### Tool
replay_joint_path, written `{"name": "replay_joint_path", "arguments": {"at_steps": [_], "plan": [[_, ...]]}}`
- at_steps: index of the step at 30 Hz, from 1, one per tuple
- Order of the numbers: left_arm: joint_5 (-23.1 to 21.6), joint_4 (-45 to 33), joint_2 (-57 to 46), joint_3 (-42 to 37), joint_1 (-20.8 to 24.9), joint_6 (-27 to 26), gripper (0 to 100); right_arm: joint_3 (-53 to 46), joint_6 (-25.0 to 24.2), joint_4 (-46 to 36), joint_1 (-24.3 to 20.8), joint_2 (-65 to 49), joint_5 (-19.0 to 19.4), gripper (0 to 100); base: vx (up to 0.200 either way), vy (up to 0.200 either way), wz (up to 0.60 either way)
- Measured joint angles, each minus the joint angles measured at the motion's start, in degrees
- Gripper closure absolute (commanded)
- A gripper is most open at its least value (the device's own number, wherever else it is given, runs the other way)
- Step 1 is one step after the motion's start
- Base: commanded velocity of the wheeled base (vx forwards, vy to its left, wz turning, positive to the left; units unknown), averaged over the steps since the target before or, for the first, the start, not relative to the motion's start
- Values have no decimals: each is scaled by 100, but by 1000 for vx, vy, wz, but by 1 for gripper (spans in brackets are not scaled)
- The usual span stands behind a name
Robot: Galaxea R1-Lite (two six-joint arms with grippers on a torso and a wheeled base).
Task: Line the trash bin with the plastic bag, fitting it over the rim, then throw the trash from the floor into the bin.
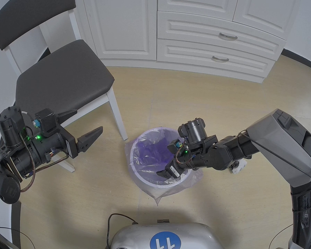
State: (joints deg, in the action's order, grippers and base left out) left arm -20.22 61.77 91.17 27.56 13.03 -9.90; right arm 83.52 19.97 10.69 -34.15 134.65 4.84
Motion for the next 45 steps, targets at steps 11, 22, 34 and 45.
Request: {"name": "replay_joint_path", "arguments": {"at_steps": [11,22,34,45], "plan": [[-2,2,61,2,-2,-4,0,88,11,-5,173,226,63,0,0,0,0],[-7,6,80,2,-2,-6,0,-144,41,-7,160,215,126,100,0,0,0],[0,9,72,-4,0,-4,0,-500,187,4,107,-132,128,100,0,0,0],[0,6,44,-15,6,-2,0,-1431,324,113,-199,-719,93,100,0,0,0]]}}
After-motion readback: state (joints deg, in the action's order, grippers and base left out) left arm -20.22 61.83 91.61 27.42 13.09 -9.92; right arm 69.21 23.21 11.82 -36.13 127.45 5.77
